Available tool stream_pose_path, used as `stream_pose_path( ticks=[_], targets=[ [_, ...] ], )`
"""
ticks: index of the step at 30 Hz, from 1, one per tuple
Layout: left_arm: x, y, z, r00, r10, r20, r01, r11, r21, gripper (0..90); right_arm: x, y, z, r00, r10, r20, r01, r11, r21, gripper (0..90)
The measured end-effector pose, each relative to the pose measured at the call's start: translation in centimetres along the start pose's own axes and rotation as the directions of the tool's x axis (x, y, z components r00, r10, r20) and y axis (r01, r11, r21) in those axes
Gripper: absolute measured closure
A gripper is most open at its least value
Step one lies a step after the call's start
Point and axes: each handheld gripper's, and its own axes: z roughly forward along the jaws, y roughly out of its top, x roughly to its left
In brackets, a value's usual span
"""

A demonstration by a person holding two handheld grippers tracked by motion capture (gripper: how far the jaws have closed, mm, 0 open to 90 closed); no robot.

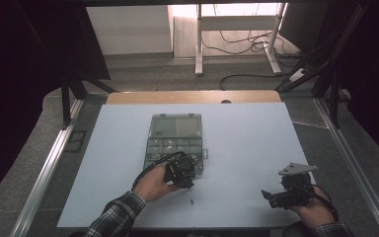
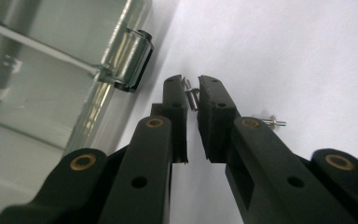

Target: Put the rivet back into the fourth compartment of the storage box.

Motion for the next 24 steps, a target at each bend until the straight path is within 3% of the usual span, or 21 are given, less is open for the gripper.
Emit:
stream_pose_path(
  ticks=[4, 9, 10, 13, 17, 20, 24],
  targets=[
    [0.5, -0.6, -1.2, 0.9997, -0.017, 0.015, 0.018, 0.9982, -0.057, 82.2, 0.0, 0.0, 0.0, 1.0, -0.001, 0.0, 0.001, 1.0, 0.001, 0.0],
    [0.8, -1.3, -2.5, 0.9994, -0.032, -0.013, 0.03, 0.9925, -0.118, 82.2, 0.0, 0.0, 0.0, 1.0, -0.002, -0.001, 0.002, 1.0, 0.001, 0.0],
    [1.0, -1.6, -3.0, 0.999, -0.044, -0.01, 0.042, 0.9875, -0.152, 82.2, 0.0, 0.0, 0.0, 1.0, -0.003, -0.001, 0.003, 1.0, 0.002, 0.0],
    [1.3, -1.8, -3.8, 0.9985, -0.055, -0.009, 0.052, 0.9796, -0.194, 82.2, 0.0, 0.0, 0.0, 1.0, -0.004, -0.003, 0.004, 1.0, 0.003, 0.0],
    [1.5, -1.8, -4.4, 0.9976, -0.064, -0.026, 0.056, 0.9723, -0.227, 82.1, 0.0, 0.0, 0.0, 1.0, -0.002, -0.002, 0.002, 1.0, 0.002, 0.0],
    [2.0, -1.7, -5.0, 0.9945, -0.092, -0.05, 0.075, 0.9579, -0.277, 82.1, 0.0, 0.0, 0.0, 1.0, -0.002, 0.0, 0.002, 1.0, 0.001, 0.0],
    [2.9, -1.3, -5.3, 0.9917, -0.111, -0.064, 0.087, 0.9483, -0.305, 82.1, 0.0, 0.0, 0.0, 1.0, 0.002, -0.002, -0.002, 1.0, -0.004, 0.0]
  ],
)
